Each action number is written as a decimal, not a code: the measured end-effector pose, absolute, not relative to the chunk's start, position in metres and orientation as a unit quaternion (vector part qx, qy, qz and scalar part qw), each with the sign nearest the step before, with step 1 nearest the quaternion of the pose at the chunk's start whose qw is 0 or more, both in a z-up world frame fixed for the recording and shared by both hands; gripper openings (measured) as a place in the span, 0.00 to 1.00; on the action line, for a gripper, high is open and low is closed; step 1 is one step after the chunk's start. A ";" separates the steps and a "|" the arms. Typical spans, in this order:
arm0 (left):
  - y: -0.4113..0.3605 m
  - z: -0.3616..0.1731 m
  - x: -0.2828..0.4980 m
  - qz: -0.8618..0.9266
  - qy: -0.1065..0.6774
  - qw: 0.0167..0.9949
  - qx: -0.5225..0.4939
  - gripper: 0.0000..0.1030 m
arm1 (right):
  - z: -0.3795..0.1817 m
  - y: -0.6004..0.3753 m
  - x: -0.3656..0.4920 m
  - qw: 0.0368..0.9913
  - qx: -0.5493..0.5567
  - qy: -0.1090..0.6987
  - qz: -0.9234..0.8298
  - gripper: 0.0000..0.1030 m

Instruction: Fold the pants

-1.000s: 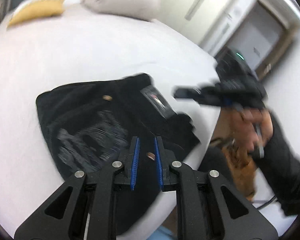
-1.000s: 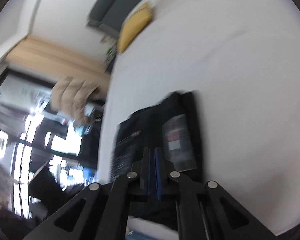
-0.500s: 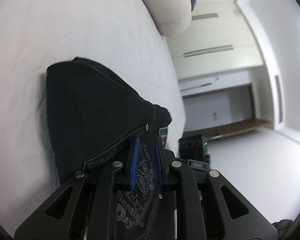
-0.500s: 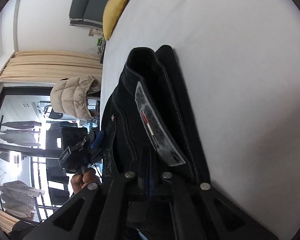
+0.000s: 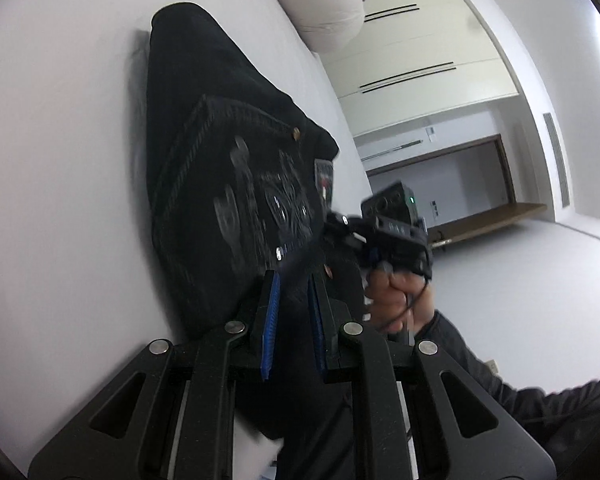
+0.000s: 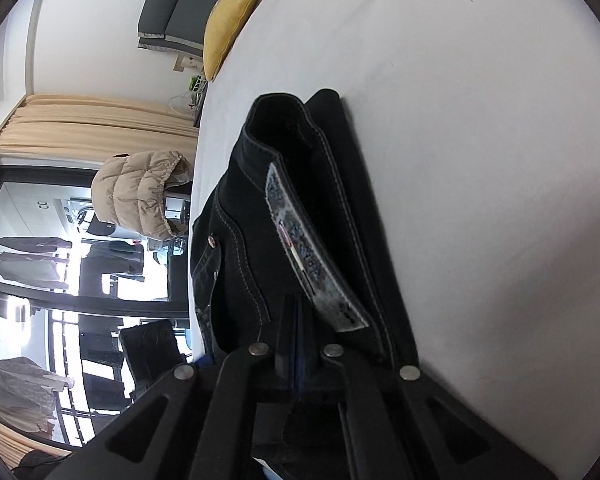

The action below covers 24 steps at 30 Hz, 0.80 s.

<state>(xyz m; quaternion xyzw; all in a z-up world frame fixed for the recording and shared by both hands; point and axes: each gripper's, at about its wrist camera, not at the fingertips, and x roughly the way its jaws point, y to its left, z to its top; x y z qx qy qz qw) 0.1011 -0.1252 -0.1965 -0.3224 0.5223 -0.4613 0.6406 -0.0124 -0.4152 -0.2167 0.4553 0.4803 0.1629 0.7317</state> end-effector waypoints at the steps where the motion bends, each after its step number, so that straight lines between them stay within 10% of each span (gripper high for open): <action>1: -0.125 -0.194 0.096 -0.462 0.523 0.642 -0.318 0.14 | -0.217 -0.416 -0.016 0.732 0.455 0.481 0.162 0.00; 17: -0.141 -0.202 0.075 -0.453 0.515 0.688 -0.238 0.14 | -0.209 -0.407 -0.038 0.764 0.437 0.447 0.159 0.00; 21: -0.140 -0.168 0.074 -0.421 0.509 0.725 -0.197 0.14 | -0.175 -0.412 -0.052 0.777 0.435 0.420 0.172 0.53; 24: -0.129 -0.149 0.080 -0.394 0.493 0.751 -0.194 0.14 | -0.151 -0.425 -0.060 0.802 0.420 0.393 0.161 0.61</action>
